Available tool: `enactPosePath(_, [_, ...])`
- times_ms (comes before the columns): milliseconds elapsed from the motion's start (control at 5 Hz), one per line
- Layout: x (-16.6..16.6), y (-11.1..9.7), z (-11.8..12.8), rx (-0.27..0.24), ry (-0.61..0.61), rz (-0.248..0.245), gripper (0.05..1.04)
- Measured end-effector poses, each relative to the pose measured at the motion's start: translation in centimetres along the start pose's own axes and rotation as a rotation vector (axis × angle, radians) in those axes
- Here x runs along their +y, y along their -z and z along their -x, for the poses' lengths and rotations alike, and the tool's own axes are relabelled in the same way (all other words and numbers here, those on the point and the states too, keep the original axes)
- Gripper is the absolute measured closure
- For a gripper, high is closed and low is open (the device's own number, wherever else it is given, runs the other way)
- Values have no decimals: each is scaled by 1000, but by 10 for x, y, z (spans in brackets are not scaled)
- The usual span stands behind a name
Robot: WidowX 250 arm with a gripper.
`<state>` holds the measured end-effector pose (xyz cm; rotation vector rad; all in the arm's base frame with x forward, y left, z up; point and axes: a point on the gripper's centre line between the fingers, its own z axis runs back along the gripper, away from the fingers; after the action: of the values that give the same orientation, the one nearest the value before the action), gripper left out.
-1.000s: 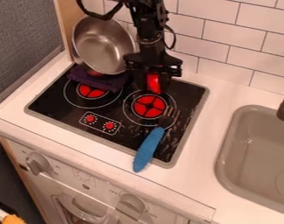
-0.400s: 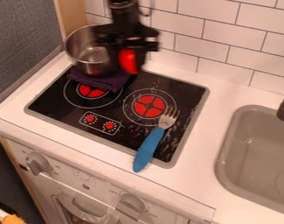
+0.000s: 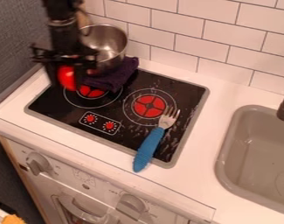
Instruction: Move the red object in front of the metal bowl
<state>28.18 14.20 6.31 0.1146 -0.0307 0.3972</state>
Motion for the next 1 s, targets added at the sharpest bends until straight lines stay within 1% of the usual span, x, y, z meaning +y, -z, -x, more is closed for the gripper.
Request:
enactPosePath(200, [22, 14, 6, 1, -20, -47, 505])
enactPosePath(400, [28, 31, 5, -12, -23, -71, 505])
enactPosePath(600, [37, 49, 4, -5, -47, -64, 505])
enactPosePath(800, [40, 52, -3, -2, -68, -65, 505])
enactPosePath(1000, [40, 53, -4, 0, -83, -47, 409])
